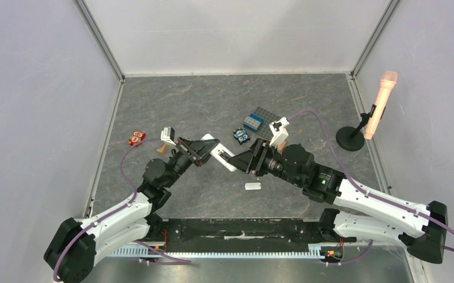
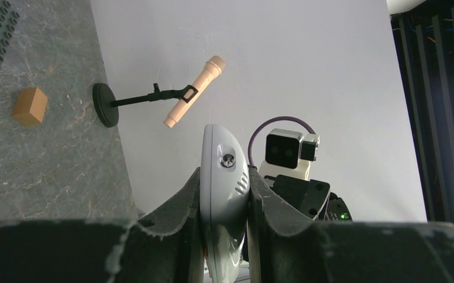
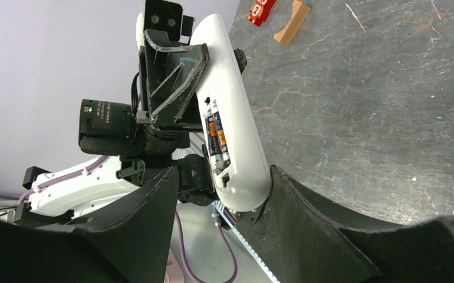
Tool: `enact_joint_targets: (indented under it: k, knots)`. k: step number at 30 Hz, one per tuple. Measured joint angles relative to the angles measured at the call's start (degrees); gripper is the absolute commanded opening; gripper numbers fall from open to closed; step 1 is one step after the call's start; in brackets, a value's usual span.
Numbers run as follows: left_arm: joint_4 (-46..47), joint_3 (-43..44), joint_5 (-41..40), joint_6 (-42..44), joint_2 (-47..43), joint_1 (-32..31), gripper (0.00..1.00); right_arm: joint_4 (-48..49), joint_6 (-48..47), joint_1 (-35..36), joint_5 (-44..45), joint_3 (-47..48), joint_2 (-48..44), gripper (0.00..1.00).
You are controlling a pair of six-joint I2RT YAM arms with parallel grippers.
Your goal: Load the batteries into the remote control
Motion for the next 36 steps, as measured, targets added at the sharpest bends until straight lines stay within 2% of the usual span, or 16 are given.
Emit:
enact_joint_targets:
  k: [6, 11, 16, 19, 21, 24, 26, 31, 36]
  knots:
    - [0.0, 0.0, 1.1, 0.0, 0.4, 0.0, 0.02, 1.2, 0.0, -0.6, 0.2, -0.4, 1.6, 0.52]
    - [0.3, 0.0, 1.6, 0.0, 0.9, 0.0, 0.02, 2.5, 0.1, -1.2, 0.2, -0.7, 3.0, 0.38]
    - [0.5, 0.0, 1.8, 0.0, 1.0, 0.1, 0.02, 3.2, 0.3, -1.5, -0.1, -1.0, 3.5, 0.32]
    - [0.9, 0.0, 1.6, 0.0, 1.0, 0.2, 0.02, 3.8, 0.3, -1.6, -0.1, -1.2, 3.5, 0.32]
    - [1.0, 0.0, 1.6, 0.0, 1.2, 0.2, 0.02, 4.0, 0.3, -1.7, -0.2, -1.2, 3.5, 0.36]
    - [1.0, 0.0, 1.6, 0.0, 1.3, 0.2, 0.02, 3.9, 0.2, -1.8, -0.3, -1.2, 3.5, 0.56]
    - [0.8, 0.0, 2.3, 0.2, 1.2, 0.0, 0.02, 3.8, 0.0, -1.8, -0.3, -1.2, 3.5, 0.63]
    - [-2.7, 0.0, 2.6, 3.1, -0.8, 0.0, 0.02, 3.4, -1.6, -2.9, -0.9, -1.2, 1.9, 0.67]
    - [-10.4, 0.1, 2.9, 9.3, -7.6, 0.0, 0.02, 3.0, -5.1, -5.9, -1.4, -2.4, -4.0, 0.7]
